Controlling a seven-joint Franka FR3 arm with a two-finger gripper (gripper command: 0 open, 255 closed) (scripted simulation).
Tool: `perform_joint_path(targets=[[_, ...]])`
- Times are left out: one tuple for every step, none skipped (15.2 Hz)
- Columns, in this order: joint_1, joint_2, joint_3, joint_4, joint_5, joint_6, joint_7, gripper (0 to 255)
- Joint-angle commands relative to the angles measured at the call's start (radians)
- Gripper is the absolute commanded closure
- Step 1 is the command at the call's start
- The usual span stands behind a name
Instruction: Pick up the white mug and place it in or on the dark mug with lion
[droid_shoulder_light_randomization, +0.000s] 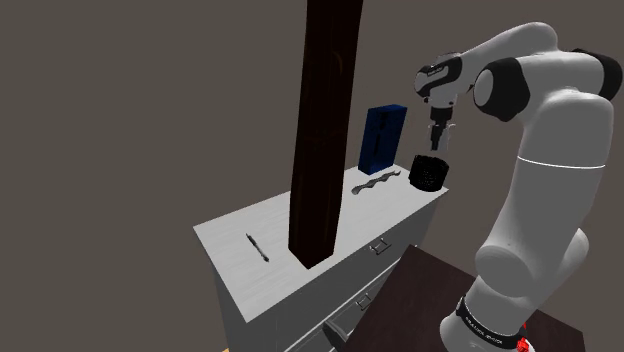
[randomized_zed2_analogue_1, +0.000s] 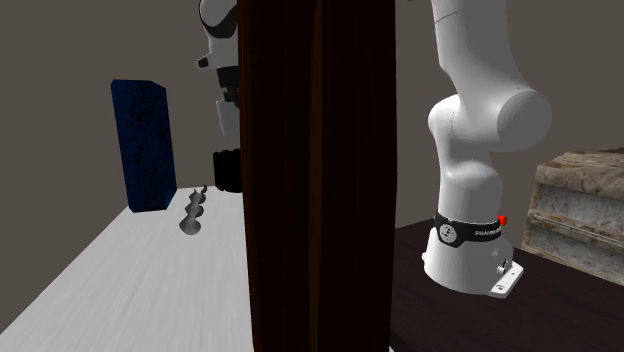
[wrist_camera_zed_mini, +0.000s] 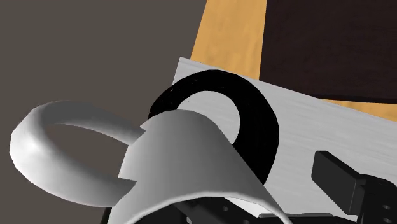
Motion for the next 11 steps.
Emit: perform_joint_path(targets=[[-0.005, -0.002, -0.006, 0.057, -0.004, -0.051, 0.001, 0], [-0.005, 0.0, -0.006, 0.092, -0.003, -0.085, 0.001, 0], [-0.006, 0.002, -0.005, 0.121, -0.002, -0.113, 0.0, 0], [-0.006, 0.002, -0.005, 0.121, -0.002, -0.113, 0.0, 0], [-0.006, 0.002, -0.005, 0.121, -0.002, -0.113, 0.0, 0], [-0.006, 0.002, -0.005, 0.121, -0.002, -0.113, 0.0, 0], [-0.006, 0.002, -0.005, 0.121, -0.002, -0.113, 0.0, 0], [-0.006, 0.002, -0.005, 0.121, -0.002, -0.113, 0.0, 0], [-0.006, 0.002, -0.005, 0.121, -0.002, -0.113, 0.0, 0], [-0.006, 0.002, -0.004, 0.121, -0.002, -0.113, 0.0, 0], [-0.006, 0.002, -0.004, 0.121, -0.002, -0.113, 0.0, 0]])
